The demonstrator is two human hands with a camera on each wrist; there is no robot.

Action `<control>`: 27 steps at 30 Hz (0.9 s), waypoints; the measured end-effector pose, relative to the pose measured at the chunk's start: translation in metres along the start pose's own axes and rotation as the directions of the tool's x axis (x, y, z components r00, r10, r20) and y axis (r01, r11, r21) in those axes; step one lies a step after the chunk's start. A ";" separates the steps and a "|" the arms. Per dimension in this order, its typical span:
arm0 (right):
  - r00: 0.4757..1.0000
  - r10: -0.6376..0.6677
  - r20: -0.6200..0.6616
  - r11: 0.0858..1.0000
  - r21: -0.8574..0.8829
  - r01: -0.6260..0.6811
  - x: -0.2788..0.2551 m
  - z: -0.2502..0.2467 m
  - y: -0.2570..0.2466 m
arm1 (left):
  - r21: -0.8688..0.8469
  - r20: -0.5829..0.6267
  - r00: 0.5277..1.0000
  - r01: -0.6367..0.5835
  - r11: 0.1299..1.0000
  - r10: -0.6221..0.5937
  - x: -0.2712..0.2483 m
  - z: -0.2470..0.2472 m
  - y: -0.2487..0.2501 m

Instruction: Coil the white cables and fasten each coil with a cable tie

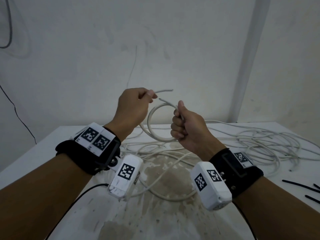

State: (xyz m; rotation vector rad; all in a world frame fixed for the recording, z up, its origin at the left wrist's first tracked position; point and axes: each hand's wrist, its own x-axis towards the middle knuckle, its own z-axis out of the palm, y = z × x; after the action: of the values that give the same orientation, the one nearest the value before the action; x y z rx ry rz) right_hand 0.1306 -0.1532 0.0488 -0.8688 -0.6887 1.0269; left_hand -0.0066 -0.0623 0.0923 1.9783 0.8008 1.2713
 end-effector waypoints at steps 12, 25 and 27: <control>1.000 -0.006 -0.004 0.975 -0.222 0.005 0.001 -0.011 0.006 | -0.054 0.438 0.864 0.300 0.953 -0.247 0.002 -0.006 0.015; 0.977 -0.061 -0.206 0.974 0.202 0.103 0.011 -0.013 -0.002 | -0.120 0.047 0.888 0.459 0.880 -0.457 -0.004 0.012 -0.010; 0.953 -0.106 -0.285 0.941 0.281 0.189 0.014 -0.016 -0.012 | -0.098 0.003 0.794 0.606 0.790 -0.608 -0.016 0.012 -0.016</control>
State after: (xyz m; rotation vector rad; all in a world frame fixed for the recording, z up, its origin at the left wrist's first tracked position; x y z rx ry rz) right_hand 0.1544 -0.1480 0.0524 -0.6560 -0.3488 0.8329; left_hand -0.0036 -0.0670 0.0671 1.4390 1.2431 0.9217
